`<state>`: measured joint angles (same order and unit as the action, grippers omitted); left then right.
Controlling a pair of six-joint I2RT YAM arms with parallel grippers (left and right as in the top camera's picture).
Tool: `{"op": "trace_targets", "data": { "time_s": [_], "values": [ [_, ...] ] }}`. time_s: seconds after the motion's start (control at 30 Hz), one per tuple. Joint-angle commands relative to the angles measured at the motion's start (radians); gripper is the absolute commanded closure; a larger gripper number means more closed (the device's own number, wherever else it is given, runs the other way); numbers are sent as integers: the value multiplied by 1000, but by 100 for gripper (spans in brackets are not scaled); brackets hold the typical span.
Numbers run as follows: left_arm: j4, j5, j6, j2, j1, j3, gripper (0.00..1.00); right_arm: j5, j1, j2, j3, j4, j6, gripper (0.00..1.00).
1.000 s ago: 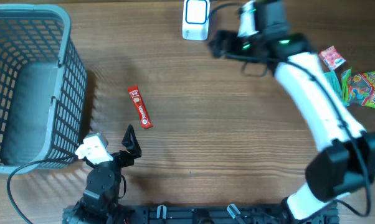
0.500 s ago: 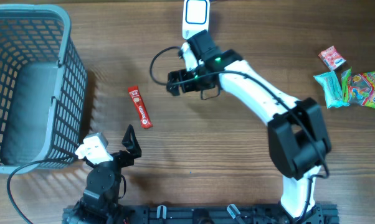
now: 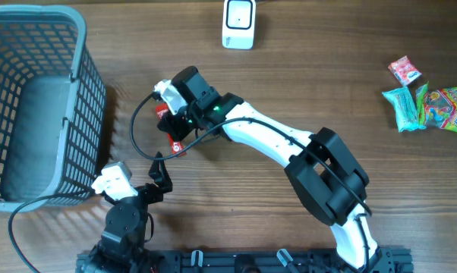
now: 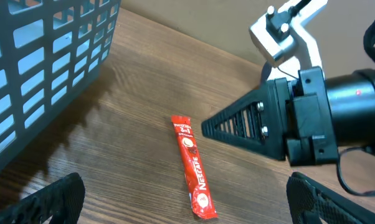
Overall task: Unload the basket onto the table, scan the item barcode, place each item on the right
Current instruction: 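Move the right gripper to the Nescafe sachet and grasp it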
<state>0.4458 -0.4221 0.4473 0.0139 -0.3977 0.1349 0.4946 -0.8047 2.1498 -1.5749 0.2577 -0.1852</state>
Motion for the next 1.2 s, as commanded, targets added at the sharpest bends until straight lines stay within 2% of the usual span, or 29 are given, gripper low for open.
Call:
{"op": "trace_targets", "data": {
  "time_s": [0.0,0.13,0.3,0.63,0.7,0.87,1.07,1.17],
  "values": [
    [-3,-6,6,-8,-3,-6,0,64,-6,31,-1,-46,-28,96],
    [-3,-6,6,-8,-3,-6,0,124,-6,99,-1,-117,-107,95],
    [-3,-6,6,-8,-3,-6,0,150,-6,168,-1,-124,-114,96],
    [-3,-6,6,-8,-3,-6,0,-200,-5,190,-1,-64,-166,96],
    [-3,-6,6,-8,-3,-6,0,-212,-5,197,-1,-56,-166,96],
    [-3,-6,6,-8,-3,-6,0,-444,34,200,-1,62,-239,96],
    [-3,-6,6,-8,-3,-6,0,-447,237,161,-1,301,-228,96],
    [-3,-6,6,-8,-3,-6,0,-450,315,116,-1,420,-157,96]
  ]
}}
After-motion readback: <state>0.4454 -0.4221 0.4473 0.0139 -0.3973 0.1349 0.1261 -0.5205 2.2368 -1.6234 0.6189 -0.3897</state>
